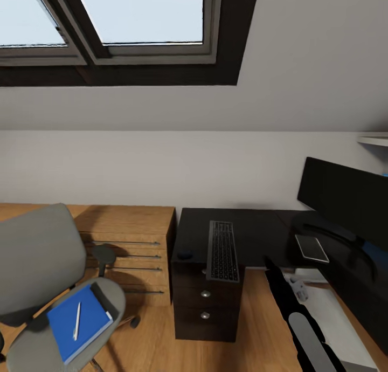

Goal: In the bedroom, organize the workspace by keeping the computer under the desk, ensuring the monitor is on the desk, placing the keyboard on the desk next to the monitor, placing the mouse on the desk next to the keyboard, moving the folder from the swivel chair onto the desk next to the mouse, stacking the notebook on top of the folder with the pen on top of the notebook, and positioning the swivel chair next to the desk.

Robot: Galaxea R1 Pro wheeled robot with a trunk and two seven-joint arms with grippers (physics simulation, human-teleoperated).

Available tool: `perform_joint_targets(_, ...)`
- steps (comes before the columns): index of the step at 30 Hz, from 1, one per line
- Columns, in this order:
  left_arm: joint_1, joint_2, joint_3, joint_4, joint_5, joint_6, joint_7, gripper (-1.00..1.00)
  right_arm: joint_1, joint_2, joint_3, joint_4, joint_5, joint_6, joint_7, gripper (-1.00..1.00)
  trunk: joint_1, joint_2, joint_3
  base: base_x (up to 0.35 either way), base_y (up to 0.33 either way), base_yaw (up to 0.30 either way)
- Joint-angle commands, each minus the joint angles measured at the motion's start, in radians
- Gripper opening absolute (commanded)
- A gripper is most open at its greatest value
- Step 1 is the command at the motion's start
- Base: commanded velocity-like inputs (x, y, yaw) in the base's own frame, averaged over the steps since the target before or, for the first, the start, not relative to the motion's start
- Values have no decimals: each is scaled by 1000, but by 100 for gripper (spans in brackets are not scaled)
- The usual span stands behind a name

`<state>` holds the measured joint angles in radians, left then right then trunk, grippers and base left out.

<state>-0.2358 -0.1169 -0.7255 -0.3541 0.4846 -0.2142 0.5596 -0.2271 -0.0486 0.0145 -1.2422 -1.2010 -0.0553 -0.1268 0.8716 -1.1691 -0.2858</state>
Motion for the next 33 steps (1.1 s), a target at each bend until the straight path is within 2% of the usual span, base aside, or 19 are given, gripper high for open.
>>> perform_joint_targets(1, -1, -4, -8, 7, 10, -6, 3, 100, -1, -1, 2, -1, -10, -5, -4, 100, 0, -1, -1, 0, 0, 276)
perform_joint_targets(4, -1, -18, -7, 34, 10, -7, -4, 100, 0, -4, 0, -3, -7, -4, -1, 100, 0, -1, -1, 0, 0, 187)
perform_joint_targets(8, -1, -23, -6, 44, 9, -8, -5, 100, 0, -26, -2, -17, -6, 1, 4, 100, 0, -1, -1, 0, 0, 41)
perform_joint_targets(11, -1, -24, -6, 45, 9, -8, -6, 100, 0, -33, -1, -19, -2, 0, 6, 100, 0, -1, -1, 0, 0, 11)
perform_joint_targets(15, -2, -24, -6, 46, 9, -8, -6, 100, 0, -37, 0, -11, 28, -3, 6, 100, 0, -1, -1, 0, 0, 3)
perform_joint_targets(19, -1, -24, -6, 46, 9, -8, -6, 100, -13, -40, 1, 75, 84, -4, 4, 100, 0, -1, -1, 0, 0, 0)
perform_joint_targets(22, -1, -24, -6, 46, 9, -8, -6, 100, -61, -49, 2, 146, 194, -3, -2, 100, 0, -1, -1, 0, 0, 0)
perform_joint_targets(23, -1, -24, -6, 46, 10, -8, -6, 100, -100, -57, 2, 188, 281, -2, -14, 100, 0, -1, -1, 0, 0, 0)
perform_joint_targets(26, -1, -24, -6, 46, 10, -8, -6, 100, -158, -65, 1, 261, 428, 0, -45, 100, 0, -1, -1, 0, 0, 0)
perform_joint_targets(27, -1, -24, -6, 46, 9, -8, -6, 100, -190, -67, 0, 314, 523, 0, -71, 100, 0, -1, -1, 0, 0, 0)
perform_joint_targets(29, -1, -24, -6, 46, 9, -8, -6, 100, -213, -69, -2, 366, 605, 0, -96, 100, 0, -1, -1, 0, 0, 0)
perform_joint_targets(30, -1, -24, -6, 46, 9, -8, -6, 100, -230, -70, -3, 412, 667, -1, -119, 100, 0, -1, -1, 0, 0, 0)
perform_joint_targets(33, -1, -24, -6, 46, 10, -8, -6, 100, -251, -72, -6, 482, 734, -3, -159, 100, 0, -1, -1, 0, 0, 0)
